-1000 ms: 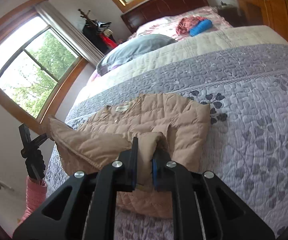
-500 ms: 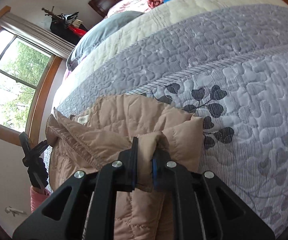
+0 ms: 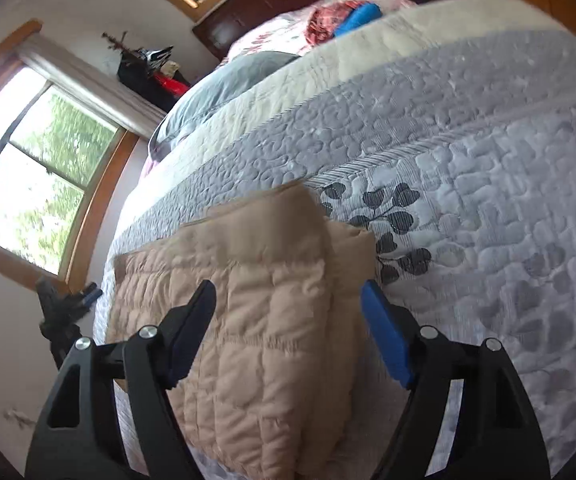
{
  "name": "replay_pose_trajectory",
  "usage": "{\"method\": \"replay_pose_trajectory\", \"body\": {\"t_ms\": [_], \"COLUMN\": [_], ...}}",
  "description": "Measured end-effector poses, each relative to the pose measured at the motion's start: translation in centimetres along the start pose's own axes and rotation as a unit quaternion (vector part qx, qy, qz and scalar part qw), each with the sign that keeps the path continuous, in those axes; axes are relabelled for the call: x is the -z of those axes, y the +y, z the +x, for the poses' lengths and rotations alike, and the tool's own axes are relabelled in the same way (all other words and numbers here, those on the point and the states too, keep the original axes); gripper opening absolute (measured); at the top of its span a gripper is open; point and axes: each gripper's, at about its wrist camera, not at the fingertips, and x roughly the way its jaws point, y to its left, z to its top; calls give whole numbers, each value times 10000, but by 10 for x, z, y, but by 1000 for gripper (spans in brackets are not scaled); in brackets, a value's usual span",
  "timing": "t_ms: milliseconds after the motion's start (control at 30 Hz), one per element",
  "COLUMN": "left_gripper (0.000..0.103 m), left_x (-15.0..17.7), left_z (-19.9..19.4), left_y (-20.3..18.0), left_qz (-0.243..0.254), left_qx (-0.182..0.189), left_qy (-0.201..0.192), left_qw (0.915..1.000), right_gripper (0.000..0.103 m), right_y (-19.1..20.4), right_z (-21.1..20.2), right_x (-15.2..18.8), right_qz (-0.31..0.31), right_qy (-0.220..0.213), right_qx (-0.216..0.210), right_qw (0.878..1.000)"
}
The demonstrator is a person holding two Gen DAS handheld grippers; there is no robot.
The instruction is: Fold large clothes
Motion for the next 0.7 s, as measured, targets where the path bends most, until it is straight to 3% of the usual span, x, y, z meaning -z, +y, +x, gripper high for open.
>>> {"method": "replay_pose_trajectory", "body": {"t_ms": [100,167,300,367,400,433,533,600,700], "left_gripper": [57,57,57,53,49,37,12,11,11], "left_x": [32,54,88,94,95,94,91,89,90], "left_z": [-11,-10,-6,-3,-1,0,-7,-23,-35], "left_y": [-2,-6,-18,-23,-24,-26,-28,-29,-33], "left_qz": [265,433,577,599,615,618,551,491,612], "left_qx": [-45,-5,158,114,69,30,10,144,61], "left_qy": [177,327,424,376,358,344,129,-183,-504], "left_qw": [9995,9985,9973,9974,9974,9975,9984,9985,9968], "right_gripper": [72,70,57,45,32,22,11,10,10], "right_y": [11,21,31,33,32,34,46,55,60], "right_z": [-6,2,26,31,33,34,30,24,21], "right_x": [26,45,71,72,71,69,61,56,48], "right_qz": [-248,-456,-559,-612,-585,-541,-650,-784,-826], "right_qy": [139,263,574,544,541,532,388,189,-4], "right_qx": [-202,-89,233,441,447,394,357,332,381], "right_qw": [9994,9986,9965,9957,9958,9963,9965,9962,9959]}}
